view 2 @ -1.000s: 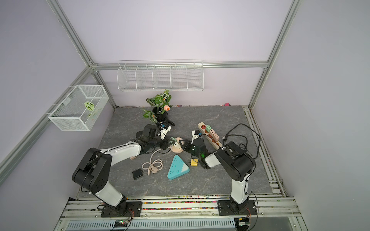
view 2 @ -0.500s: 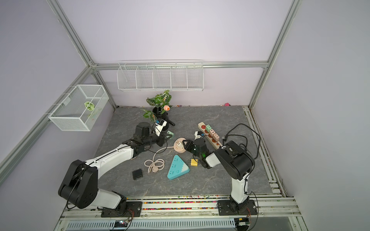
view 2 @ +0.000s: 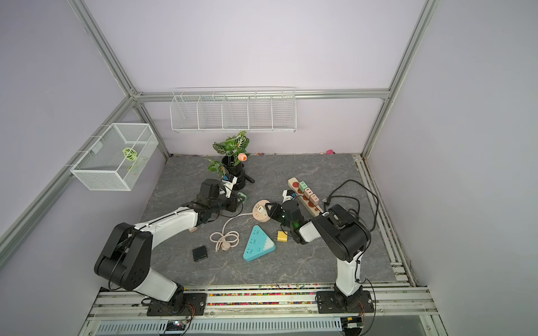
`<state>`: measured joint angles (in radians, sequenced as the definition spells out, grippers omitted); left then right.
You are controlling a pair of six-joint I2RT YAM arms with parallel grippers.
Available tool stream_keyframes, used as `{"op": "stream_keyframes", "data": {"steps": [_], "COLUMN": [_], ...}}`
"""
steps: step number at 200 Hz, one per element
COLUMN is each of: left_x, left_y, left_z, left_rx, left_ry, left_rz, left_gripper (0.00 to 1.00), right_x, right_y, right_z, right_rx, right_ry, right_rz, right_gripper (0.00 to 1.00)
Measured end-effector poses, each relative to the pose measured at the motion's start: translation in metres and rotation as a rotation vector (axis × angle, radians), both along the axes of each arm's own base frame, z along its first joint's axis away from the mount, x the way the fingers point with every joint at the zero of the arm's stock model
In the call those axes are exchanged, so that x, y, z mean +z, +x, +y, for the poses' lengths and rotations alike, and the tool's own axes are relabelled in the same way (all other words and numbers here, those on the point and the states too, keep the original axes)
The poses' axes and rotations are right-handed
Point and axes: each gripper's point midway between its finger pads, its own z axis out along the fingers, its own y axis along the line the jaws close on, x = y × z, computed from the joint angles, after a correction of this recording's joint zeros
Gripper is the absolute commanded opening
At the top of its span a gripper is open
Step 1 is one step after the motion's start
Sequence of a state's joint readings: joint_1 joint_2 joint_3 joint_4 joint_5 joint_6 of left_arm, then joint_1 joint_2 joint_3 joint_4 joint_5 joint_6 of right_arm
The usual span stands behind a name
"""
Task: Pull the plug off the socket
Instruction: Place the plug at the center of the board.
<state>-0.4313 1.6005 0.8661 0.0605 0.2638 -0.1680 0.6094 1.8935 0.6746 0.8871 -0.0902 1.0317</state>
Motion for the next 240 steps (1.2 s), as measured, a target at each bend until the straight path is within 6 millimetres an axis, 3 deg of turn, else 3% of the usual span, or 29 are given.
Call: {"op": "stream_keyframes", "data": {"steps": [24,50,75,110,148,169,196,240], "left_x": [-0.013,-0.012,-0.015,-0.033,-0.045,-0.046,-0.035,0.014], "left_y": [0.007,0.016,0.023,0.026,0.03,0.032,0.033,0.015], "left_z": [0.003,-0.001,-0.004,-0.001,0.008,0.014,0.025,0.046], "left_rx": [0.096,0.158,0.196,0.244,0.295,0.328,0.38,0.419], "left_ry": [-0.068,-0.159,-0.214,-0.23,-0.234,-0.215,-0.192,-0.187], "left_rz": [0.051,0.062,0.075,0.133,0.164,0.161,0.134,0.014], "left_gripper": [0.1,0.19,0.23,0.25,0.46,0.51,0.51,0.49], "right_x": [0.003,0.006,0.008,0.01,0.009,0.009,0.009,0.01], "right_y": [0.0,-0.002,-0.004,-0.004,-0.005,-0.005,-0.005,-0.005], "right_z": [0.002,0.003,0.004,0.004,0.004,0.005,0.005,0.006], "right_rx": [0.008,0.015,0.019,0.024,0.026,0.028,0.028,0.027], "right_ry": [-0.026,-0.052,-0.076,-0.092,-0.095,-0.096,-0.096,-0.097], "right_rz": [-0.008,-0.014,-0.019,-0.024,-0.026,-0.027,-0.027,-0.027], "right_gripper": [0.0,0.0,0.0,0.0,0.0,0.0,0.0,0.0]}}
